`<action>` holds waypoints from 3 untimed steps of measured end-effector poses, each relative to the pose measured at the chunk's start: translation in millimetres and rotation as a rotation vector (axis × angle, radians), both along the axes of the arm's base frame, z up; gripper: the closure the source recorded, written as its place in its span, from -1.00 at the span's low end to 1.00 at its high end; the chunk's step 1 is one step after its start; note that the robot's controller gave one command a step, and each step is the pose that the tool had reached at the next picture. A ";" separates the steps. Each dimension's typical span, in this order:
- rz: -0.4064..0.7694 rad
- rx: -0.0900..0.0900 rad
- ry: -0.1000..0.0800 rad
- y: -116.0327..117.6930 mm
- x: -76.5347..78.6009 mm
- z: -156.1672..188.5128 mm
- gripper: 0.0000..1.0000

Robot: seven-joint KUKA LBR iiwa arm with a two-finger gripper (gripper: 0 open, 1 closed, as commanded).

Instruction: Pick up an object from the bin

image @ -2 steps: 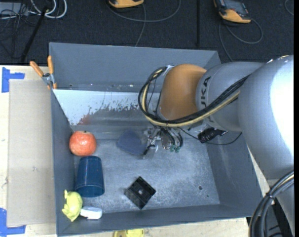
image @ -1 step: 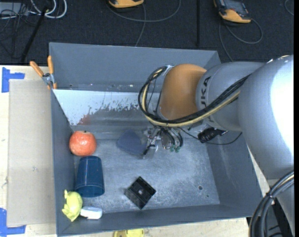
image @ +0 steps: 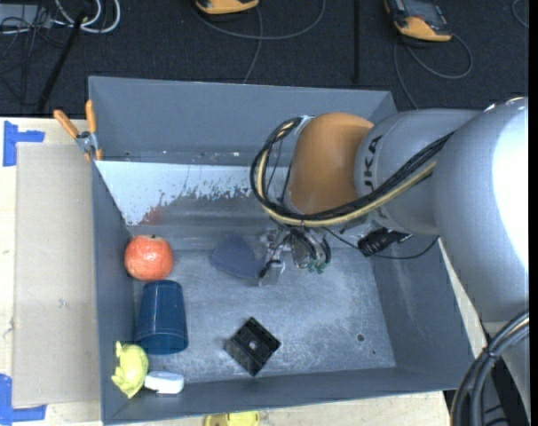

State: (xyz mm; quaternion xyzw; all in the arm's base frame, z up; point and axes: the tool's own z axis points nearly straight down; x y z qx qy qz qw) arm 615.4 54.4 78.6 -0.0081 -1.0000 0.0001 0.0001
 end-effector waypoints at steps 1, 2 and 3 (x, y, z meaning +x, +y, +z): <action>0.000 0.000 0.006 -0.1 -1.7 19.6 1.00; 0.000 0.000 0.002 0.0 -0.4 39.0 1.00; 0.001 0.000 -0.003 0.0 0.4 56.3 1.00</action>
Offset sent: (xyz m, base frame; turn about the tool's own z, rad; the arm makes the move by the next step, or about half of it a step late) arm 0.0001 0.0001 0.0843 0.0000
